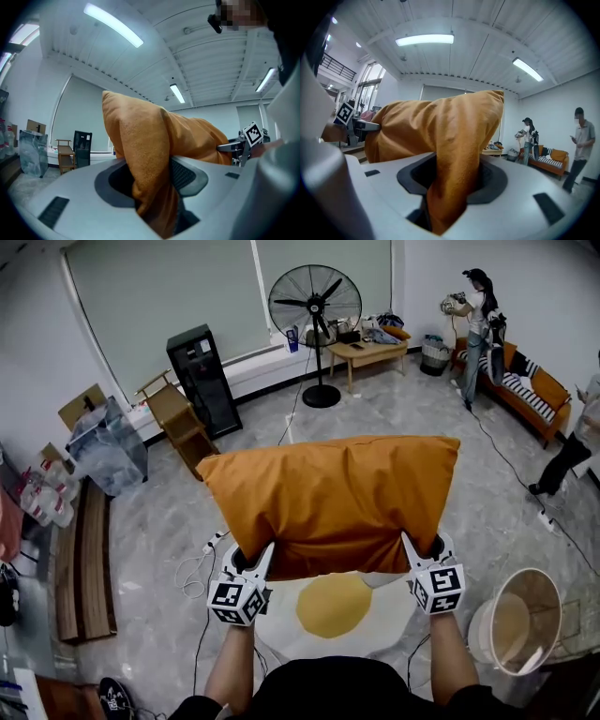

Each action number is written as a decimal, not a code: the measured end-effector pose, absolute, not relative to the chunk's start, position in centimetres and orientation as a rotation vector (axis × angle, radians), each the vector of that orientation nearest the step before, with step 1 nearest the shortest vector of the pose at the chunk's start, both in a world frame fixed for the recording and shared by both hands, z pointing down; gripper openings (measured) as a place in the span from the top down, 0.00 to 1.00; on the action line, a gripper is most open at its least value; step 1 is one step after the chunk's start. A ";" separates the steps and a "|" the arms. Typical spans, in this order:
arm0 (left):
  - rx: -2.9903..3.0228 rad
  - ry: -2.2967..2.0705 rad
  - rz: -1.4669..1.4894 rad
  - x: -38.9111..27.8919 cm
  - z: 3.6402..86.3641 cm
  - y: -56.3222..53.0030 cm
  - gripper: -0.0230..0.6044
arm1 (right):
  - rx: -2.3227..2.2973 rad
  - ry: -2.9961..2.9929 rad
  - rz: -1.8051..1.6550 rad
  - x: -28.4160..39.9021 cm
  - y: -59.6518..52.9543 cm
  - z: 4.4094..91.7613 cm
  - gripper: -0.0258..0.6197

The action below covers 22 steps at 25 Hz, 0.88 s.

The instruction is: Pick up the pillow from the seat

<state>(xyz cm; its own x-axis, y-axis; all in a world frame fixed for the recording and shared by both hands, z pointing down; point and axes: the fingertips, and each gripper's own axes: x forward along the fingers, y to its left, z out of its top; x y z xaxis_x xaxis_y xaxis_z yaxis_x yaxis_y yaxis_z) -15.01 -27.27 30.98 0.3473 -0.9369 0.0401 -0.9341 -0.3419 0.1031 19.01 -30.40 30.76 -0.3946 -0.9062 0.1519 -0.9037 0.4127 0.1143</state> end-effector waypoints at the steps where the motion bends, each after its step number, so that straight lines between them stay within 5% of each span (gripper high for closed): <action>1: 2.485 -1.736 -0.047 -15.0 30.9 -27.0 0.61 | 1.612 -2.477 -0.019 19.0 -30.2 30.6 0.67; 22: 2.471 -1.733 -0.050 -15.8 30.4 -25.5 0.59 | 1.606 -2.473 -0.012 18.4 -28.2 30.5 0.67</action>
<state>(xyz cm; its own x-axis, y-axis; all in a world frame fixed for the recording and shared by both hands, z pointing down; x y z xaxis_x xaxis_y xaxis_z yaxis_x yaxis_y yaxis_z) -15.79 -25.51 30.37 0.3428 -0.9384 0.0430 -0.9344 -0.3358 0.1193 18.37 -28.20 30.51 -0.3934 -0.9059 0.1566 -0.9044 0.4120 0.1110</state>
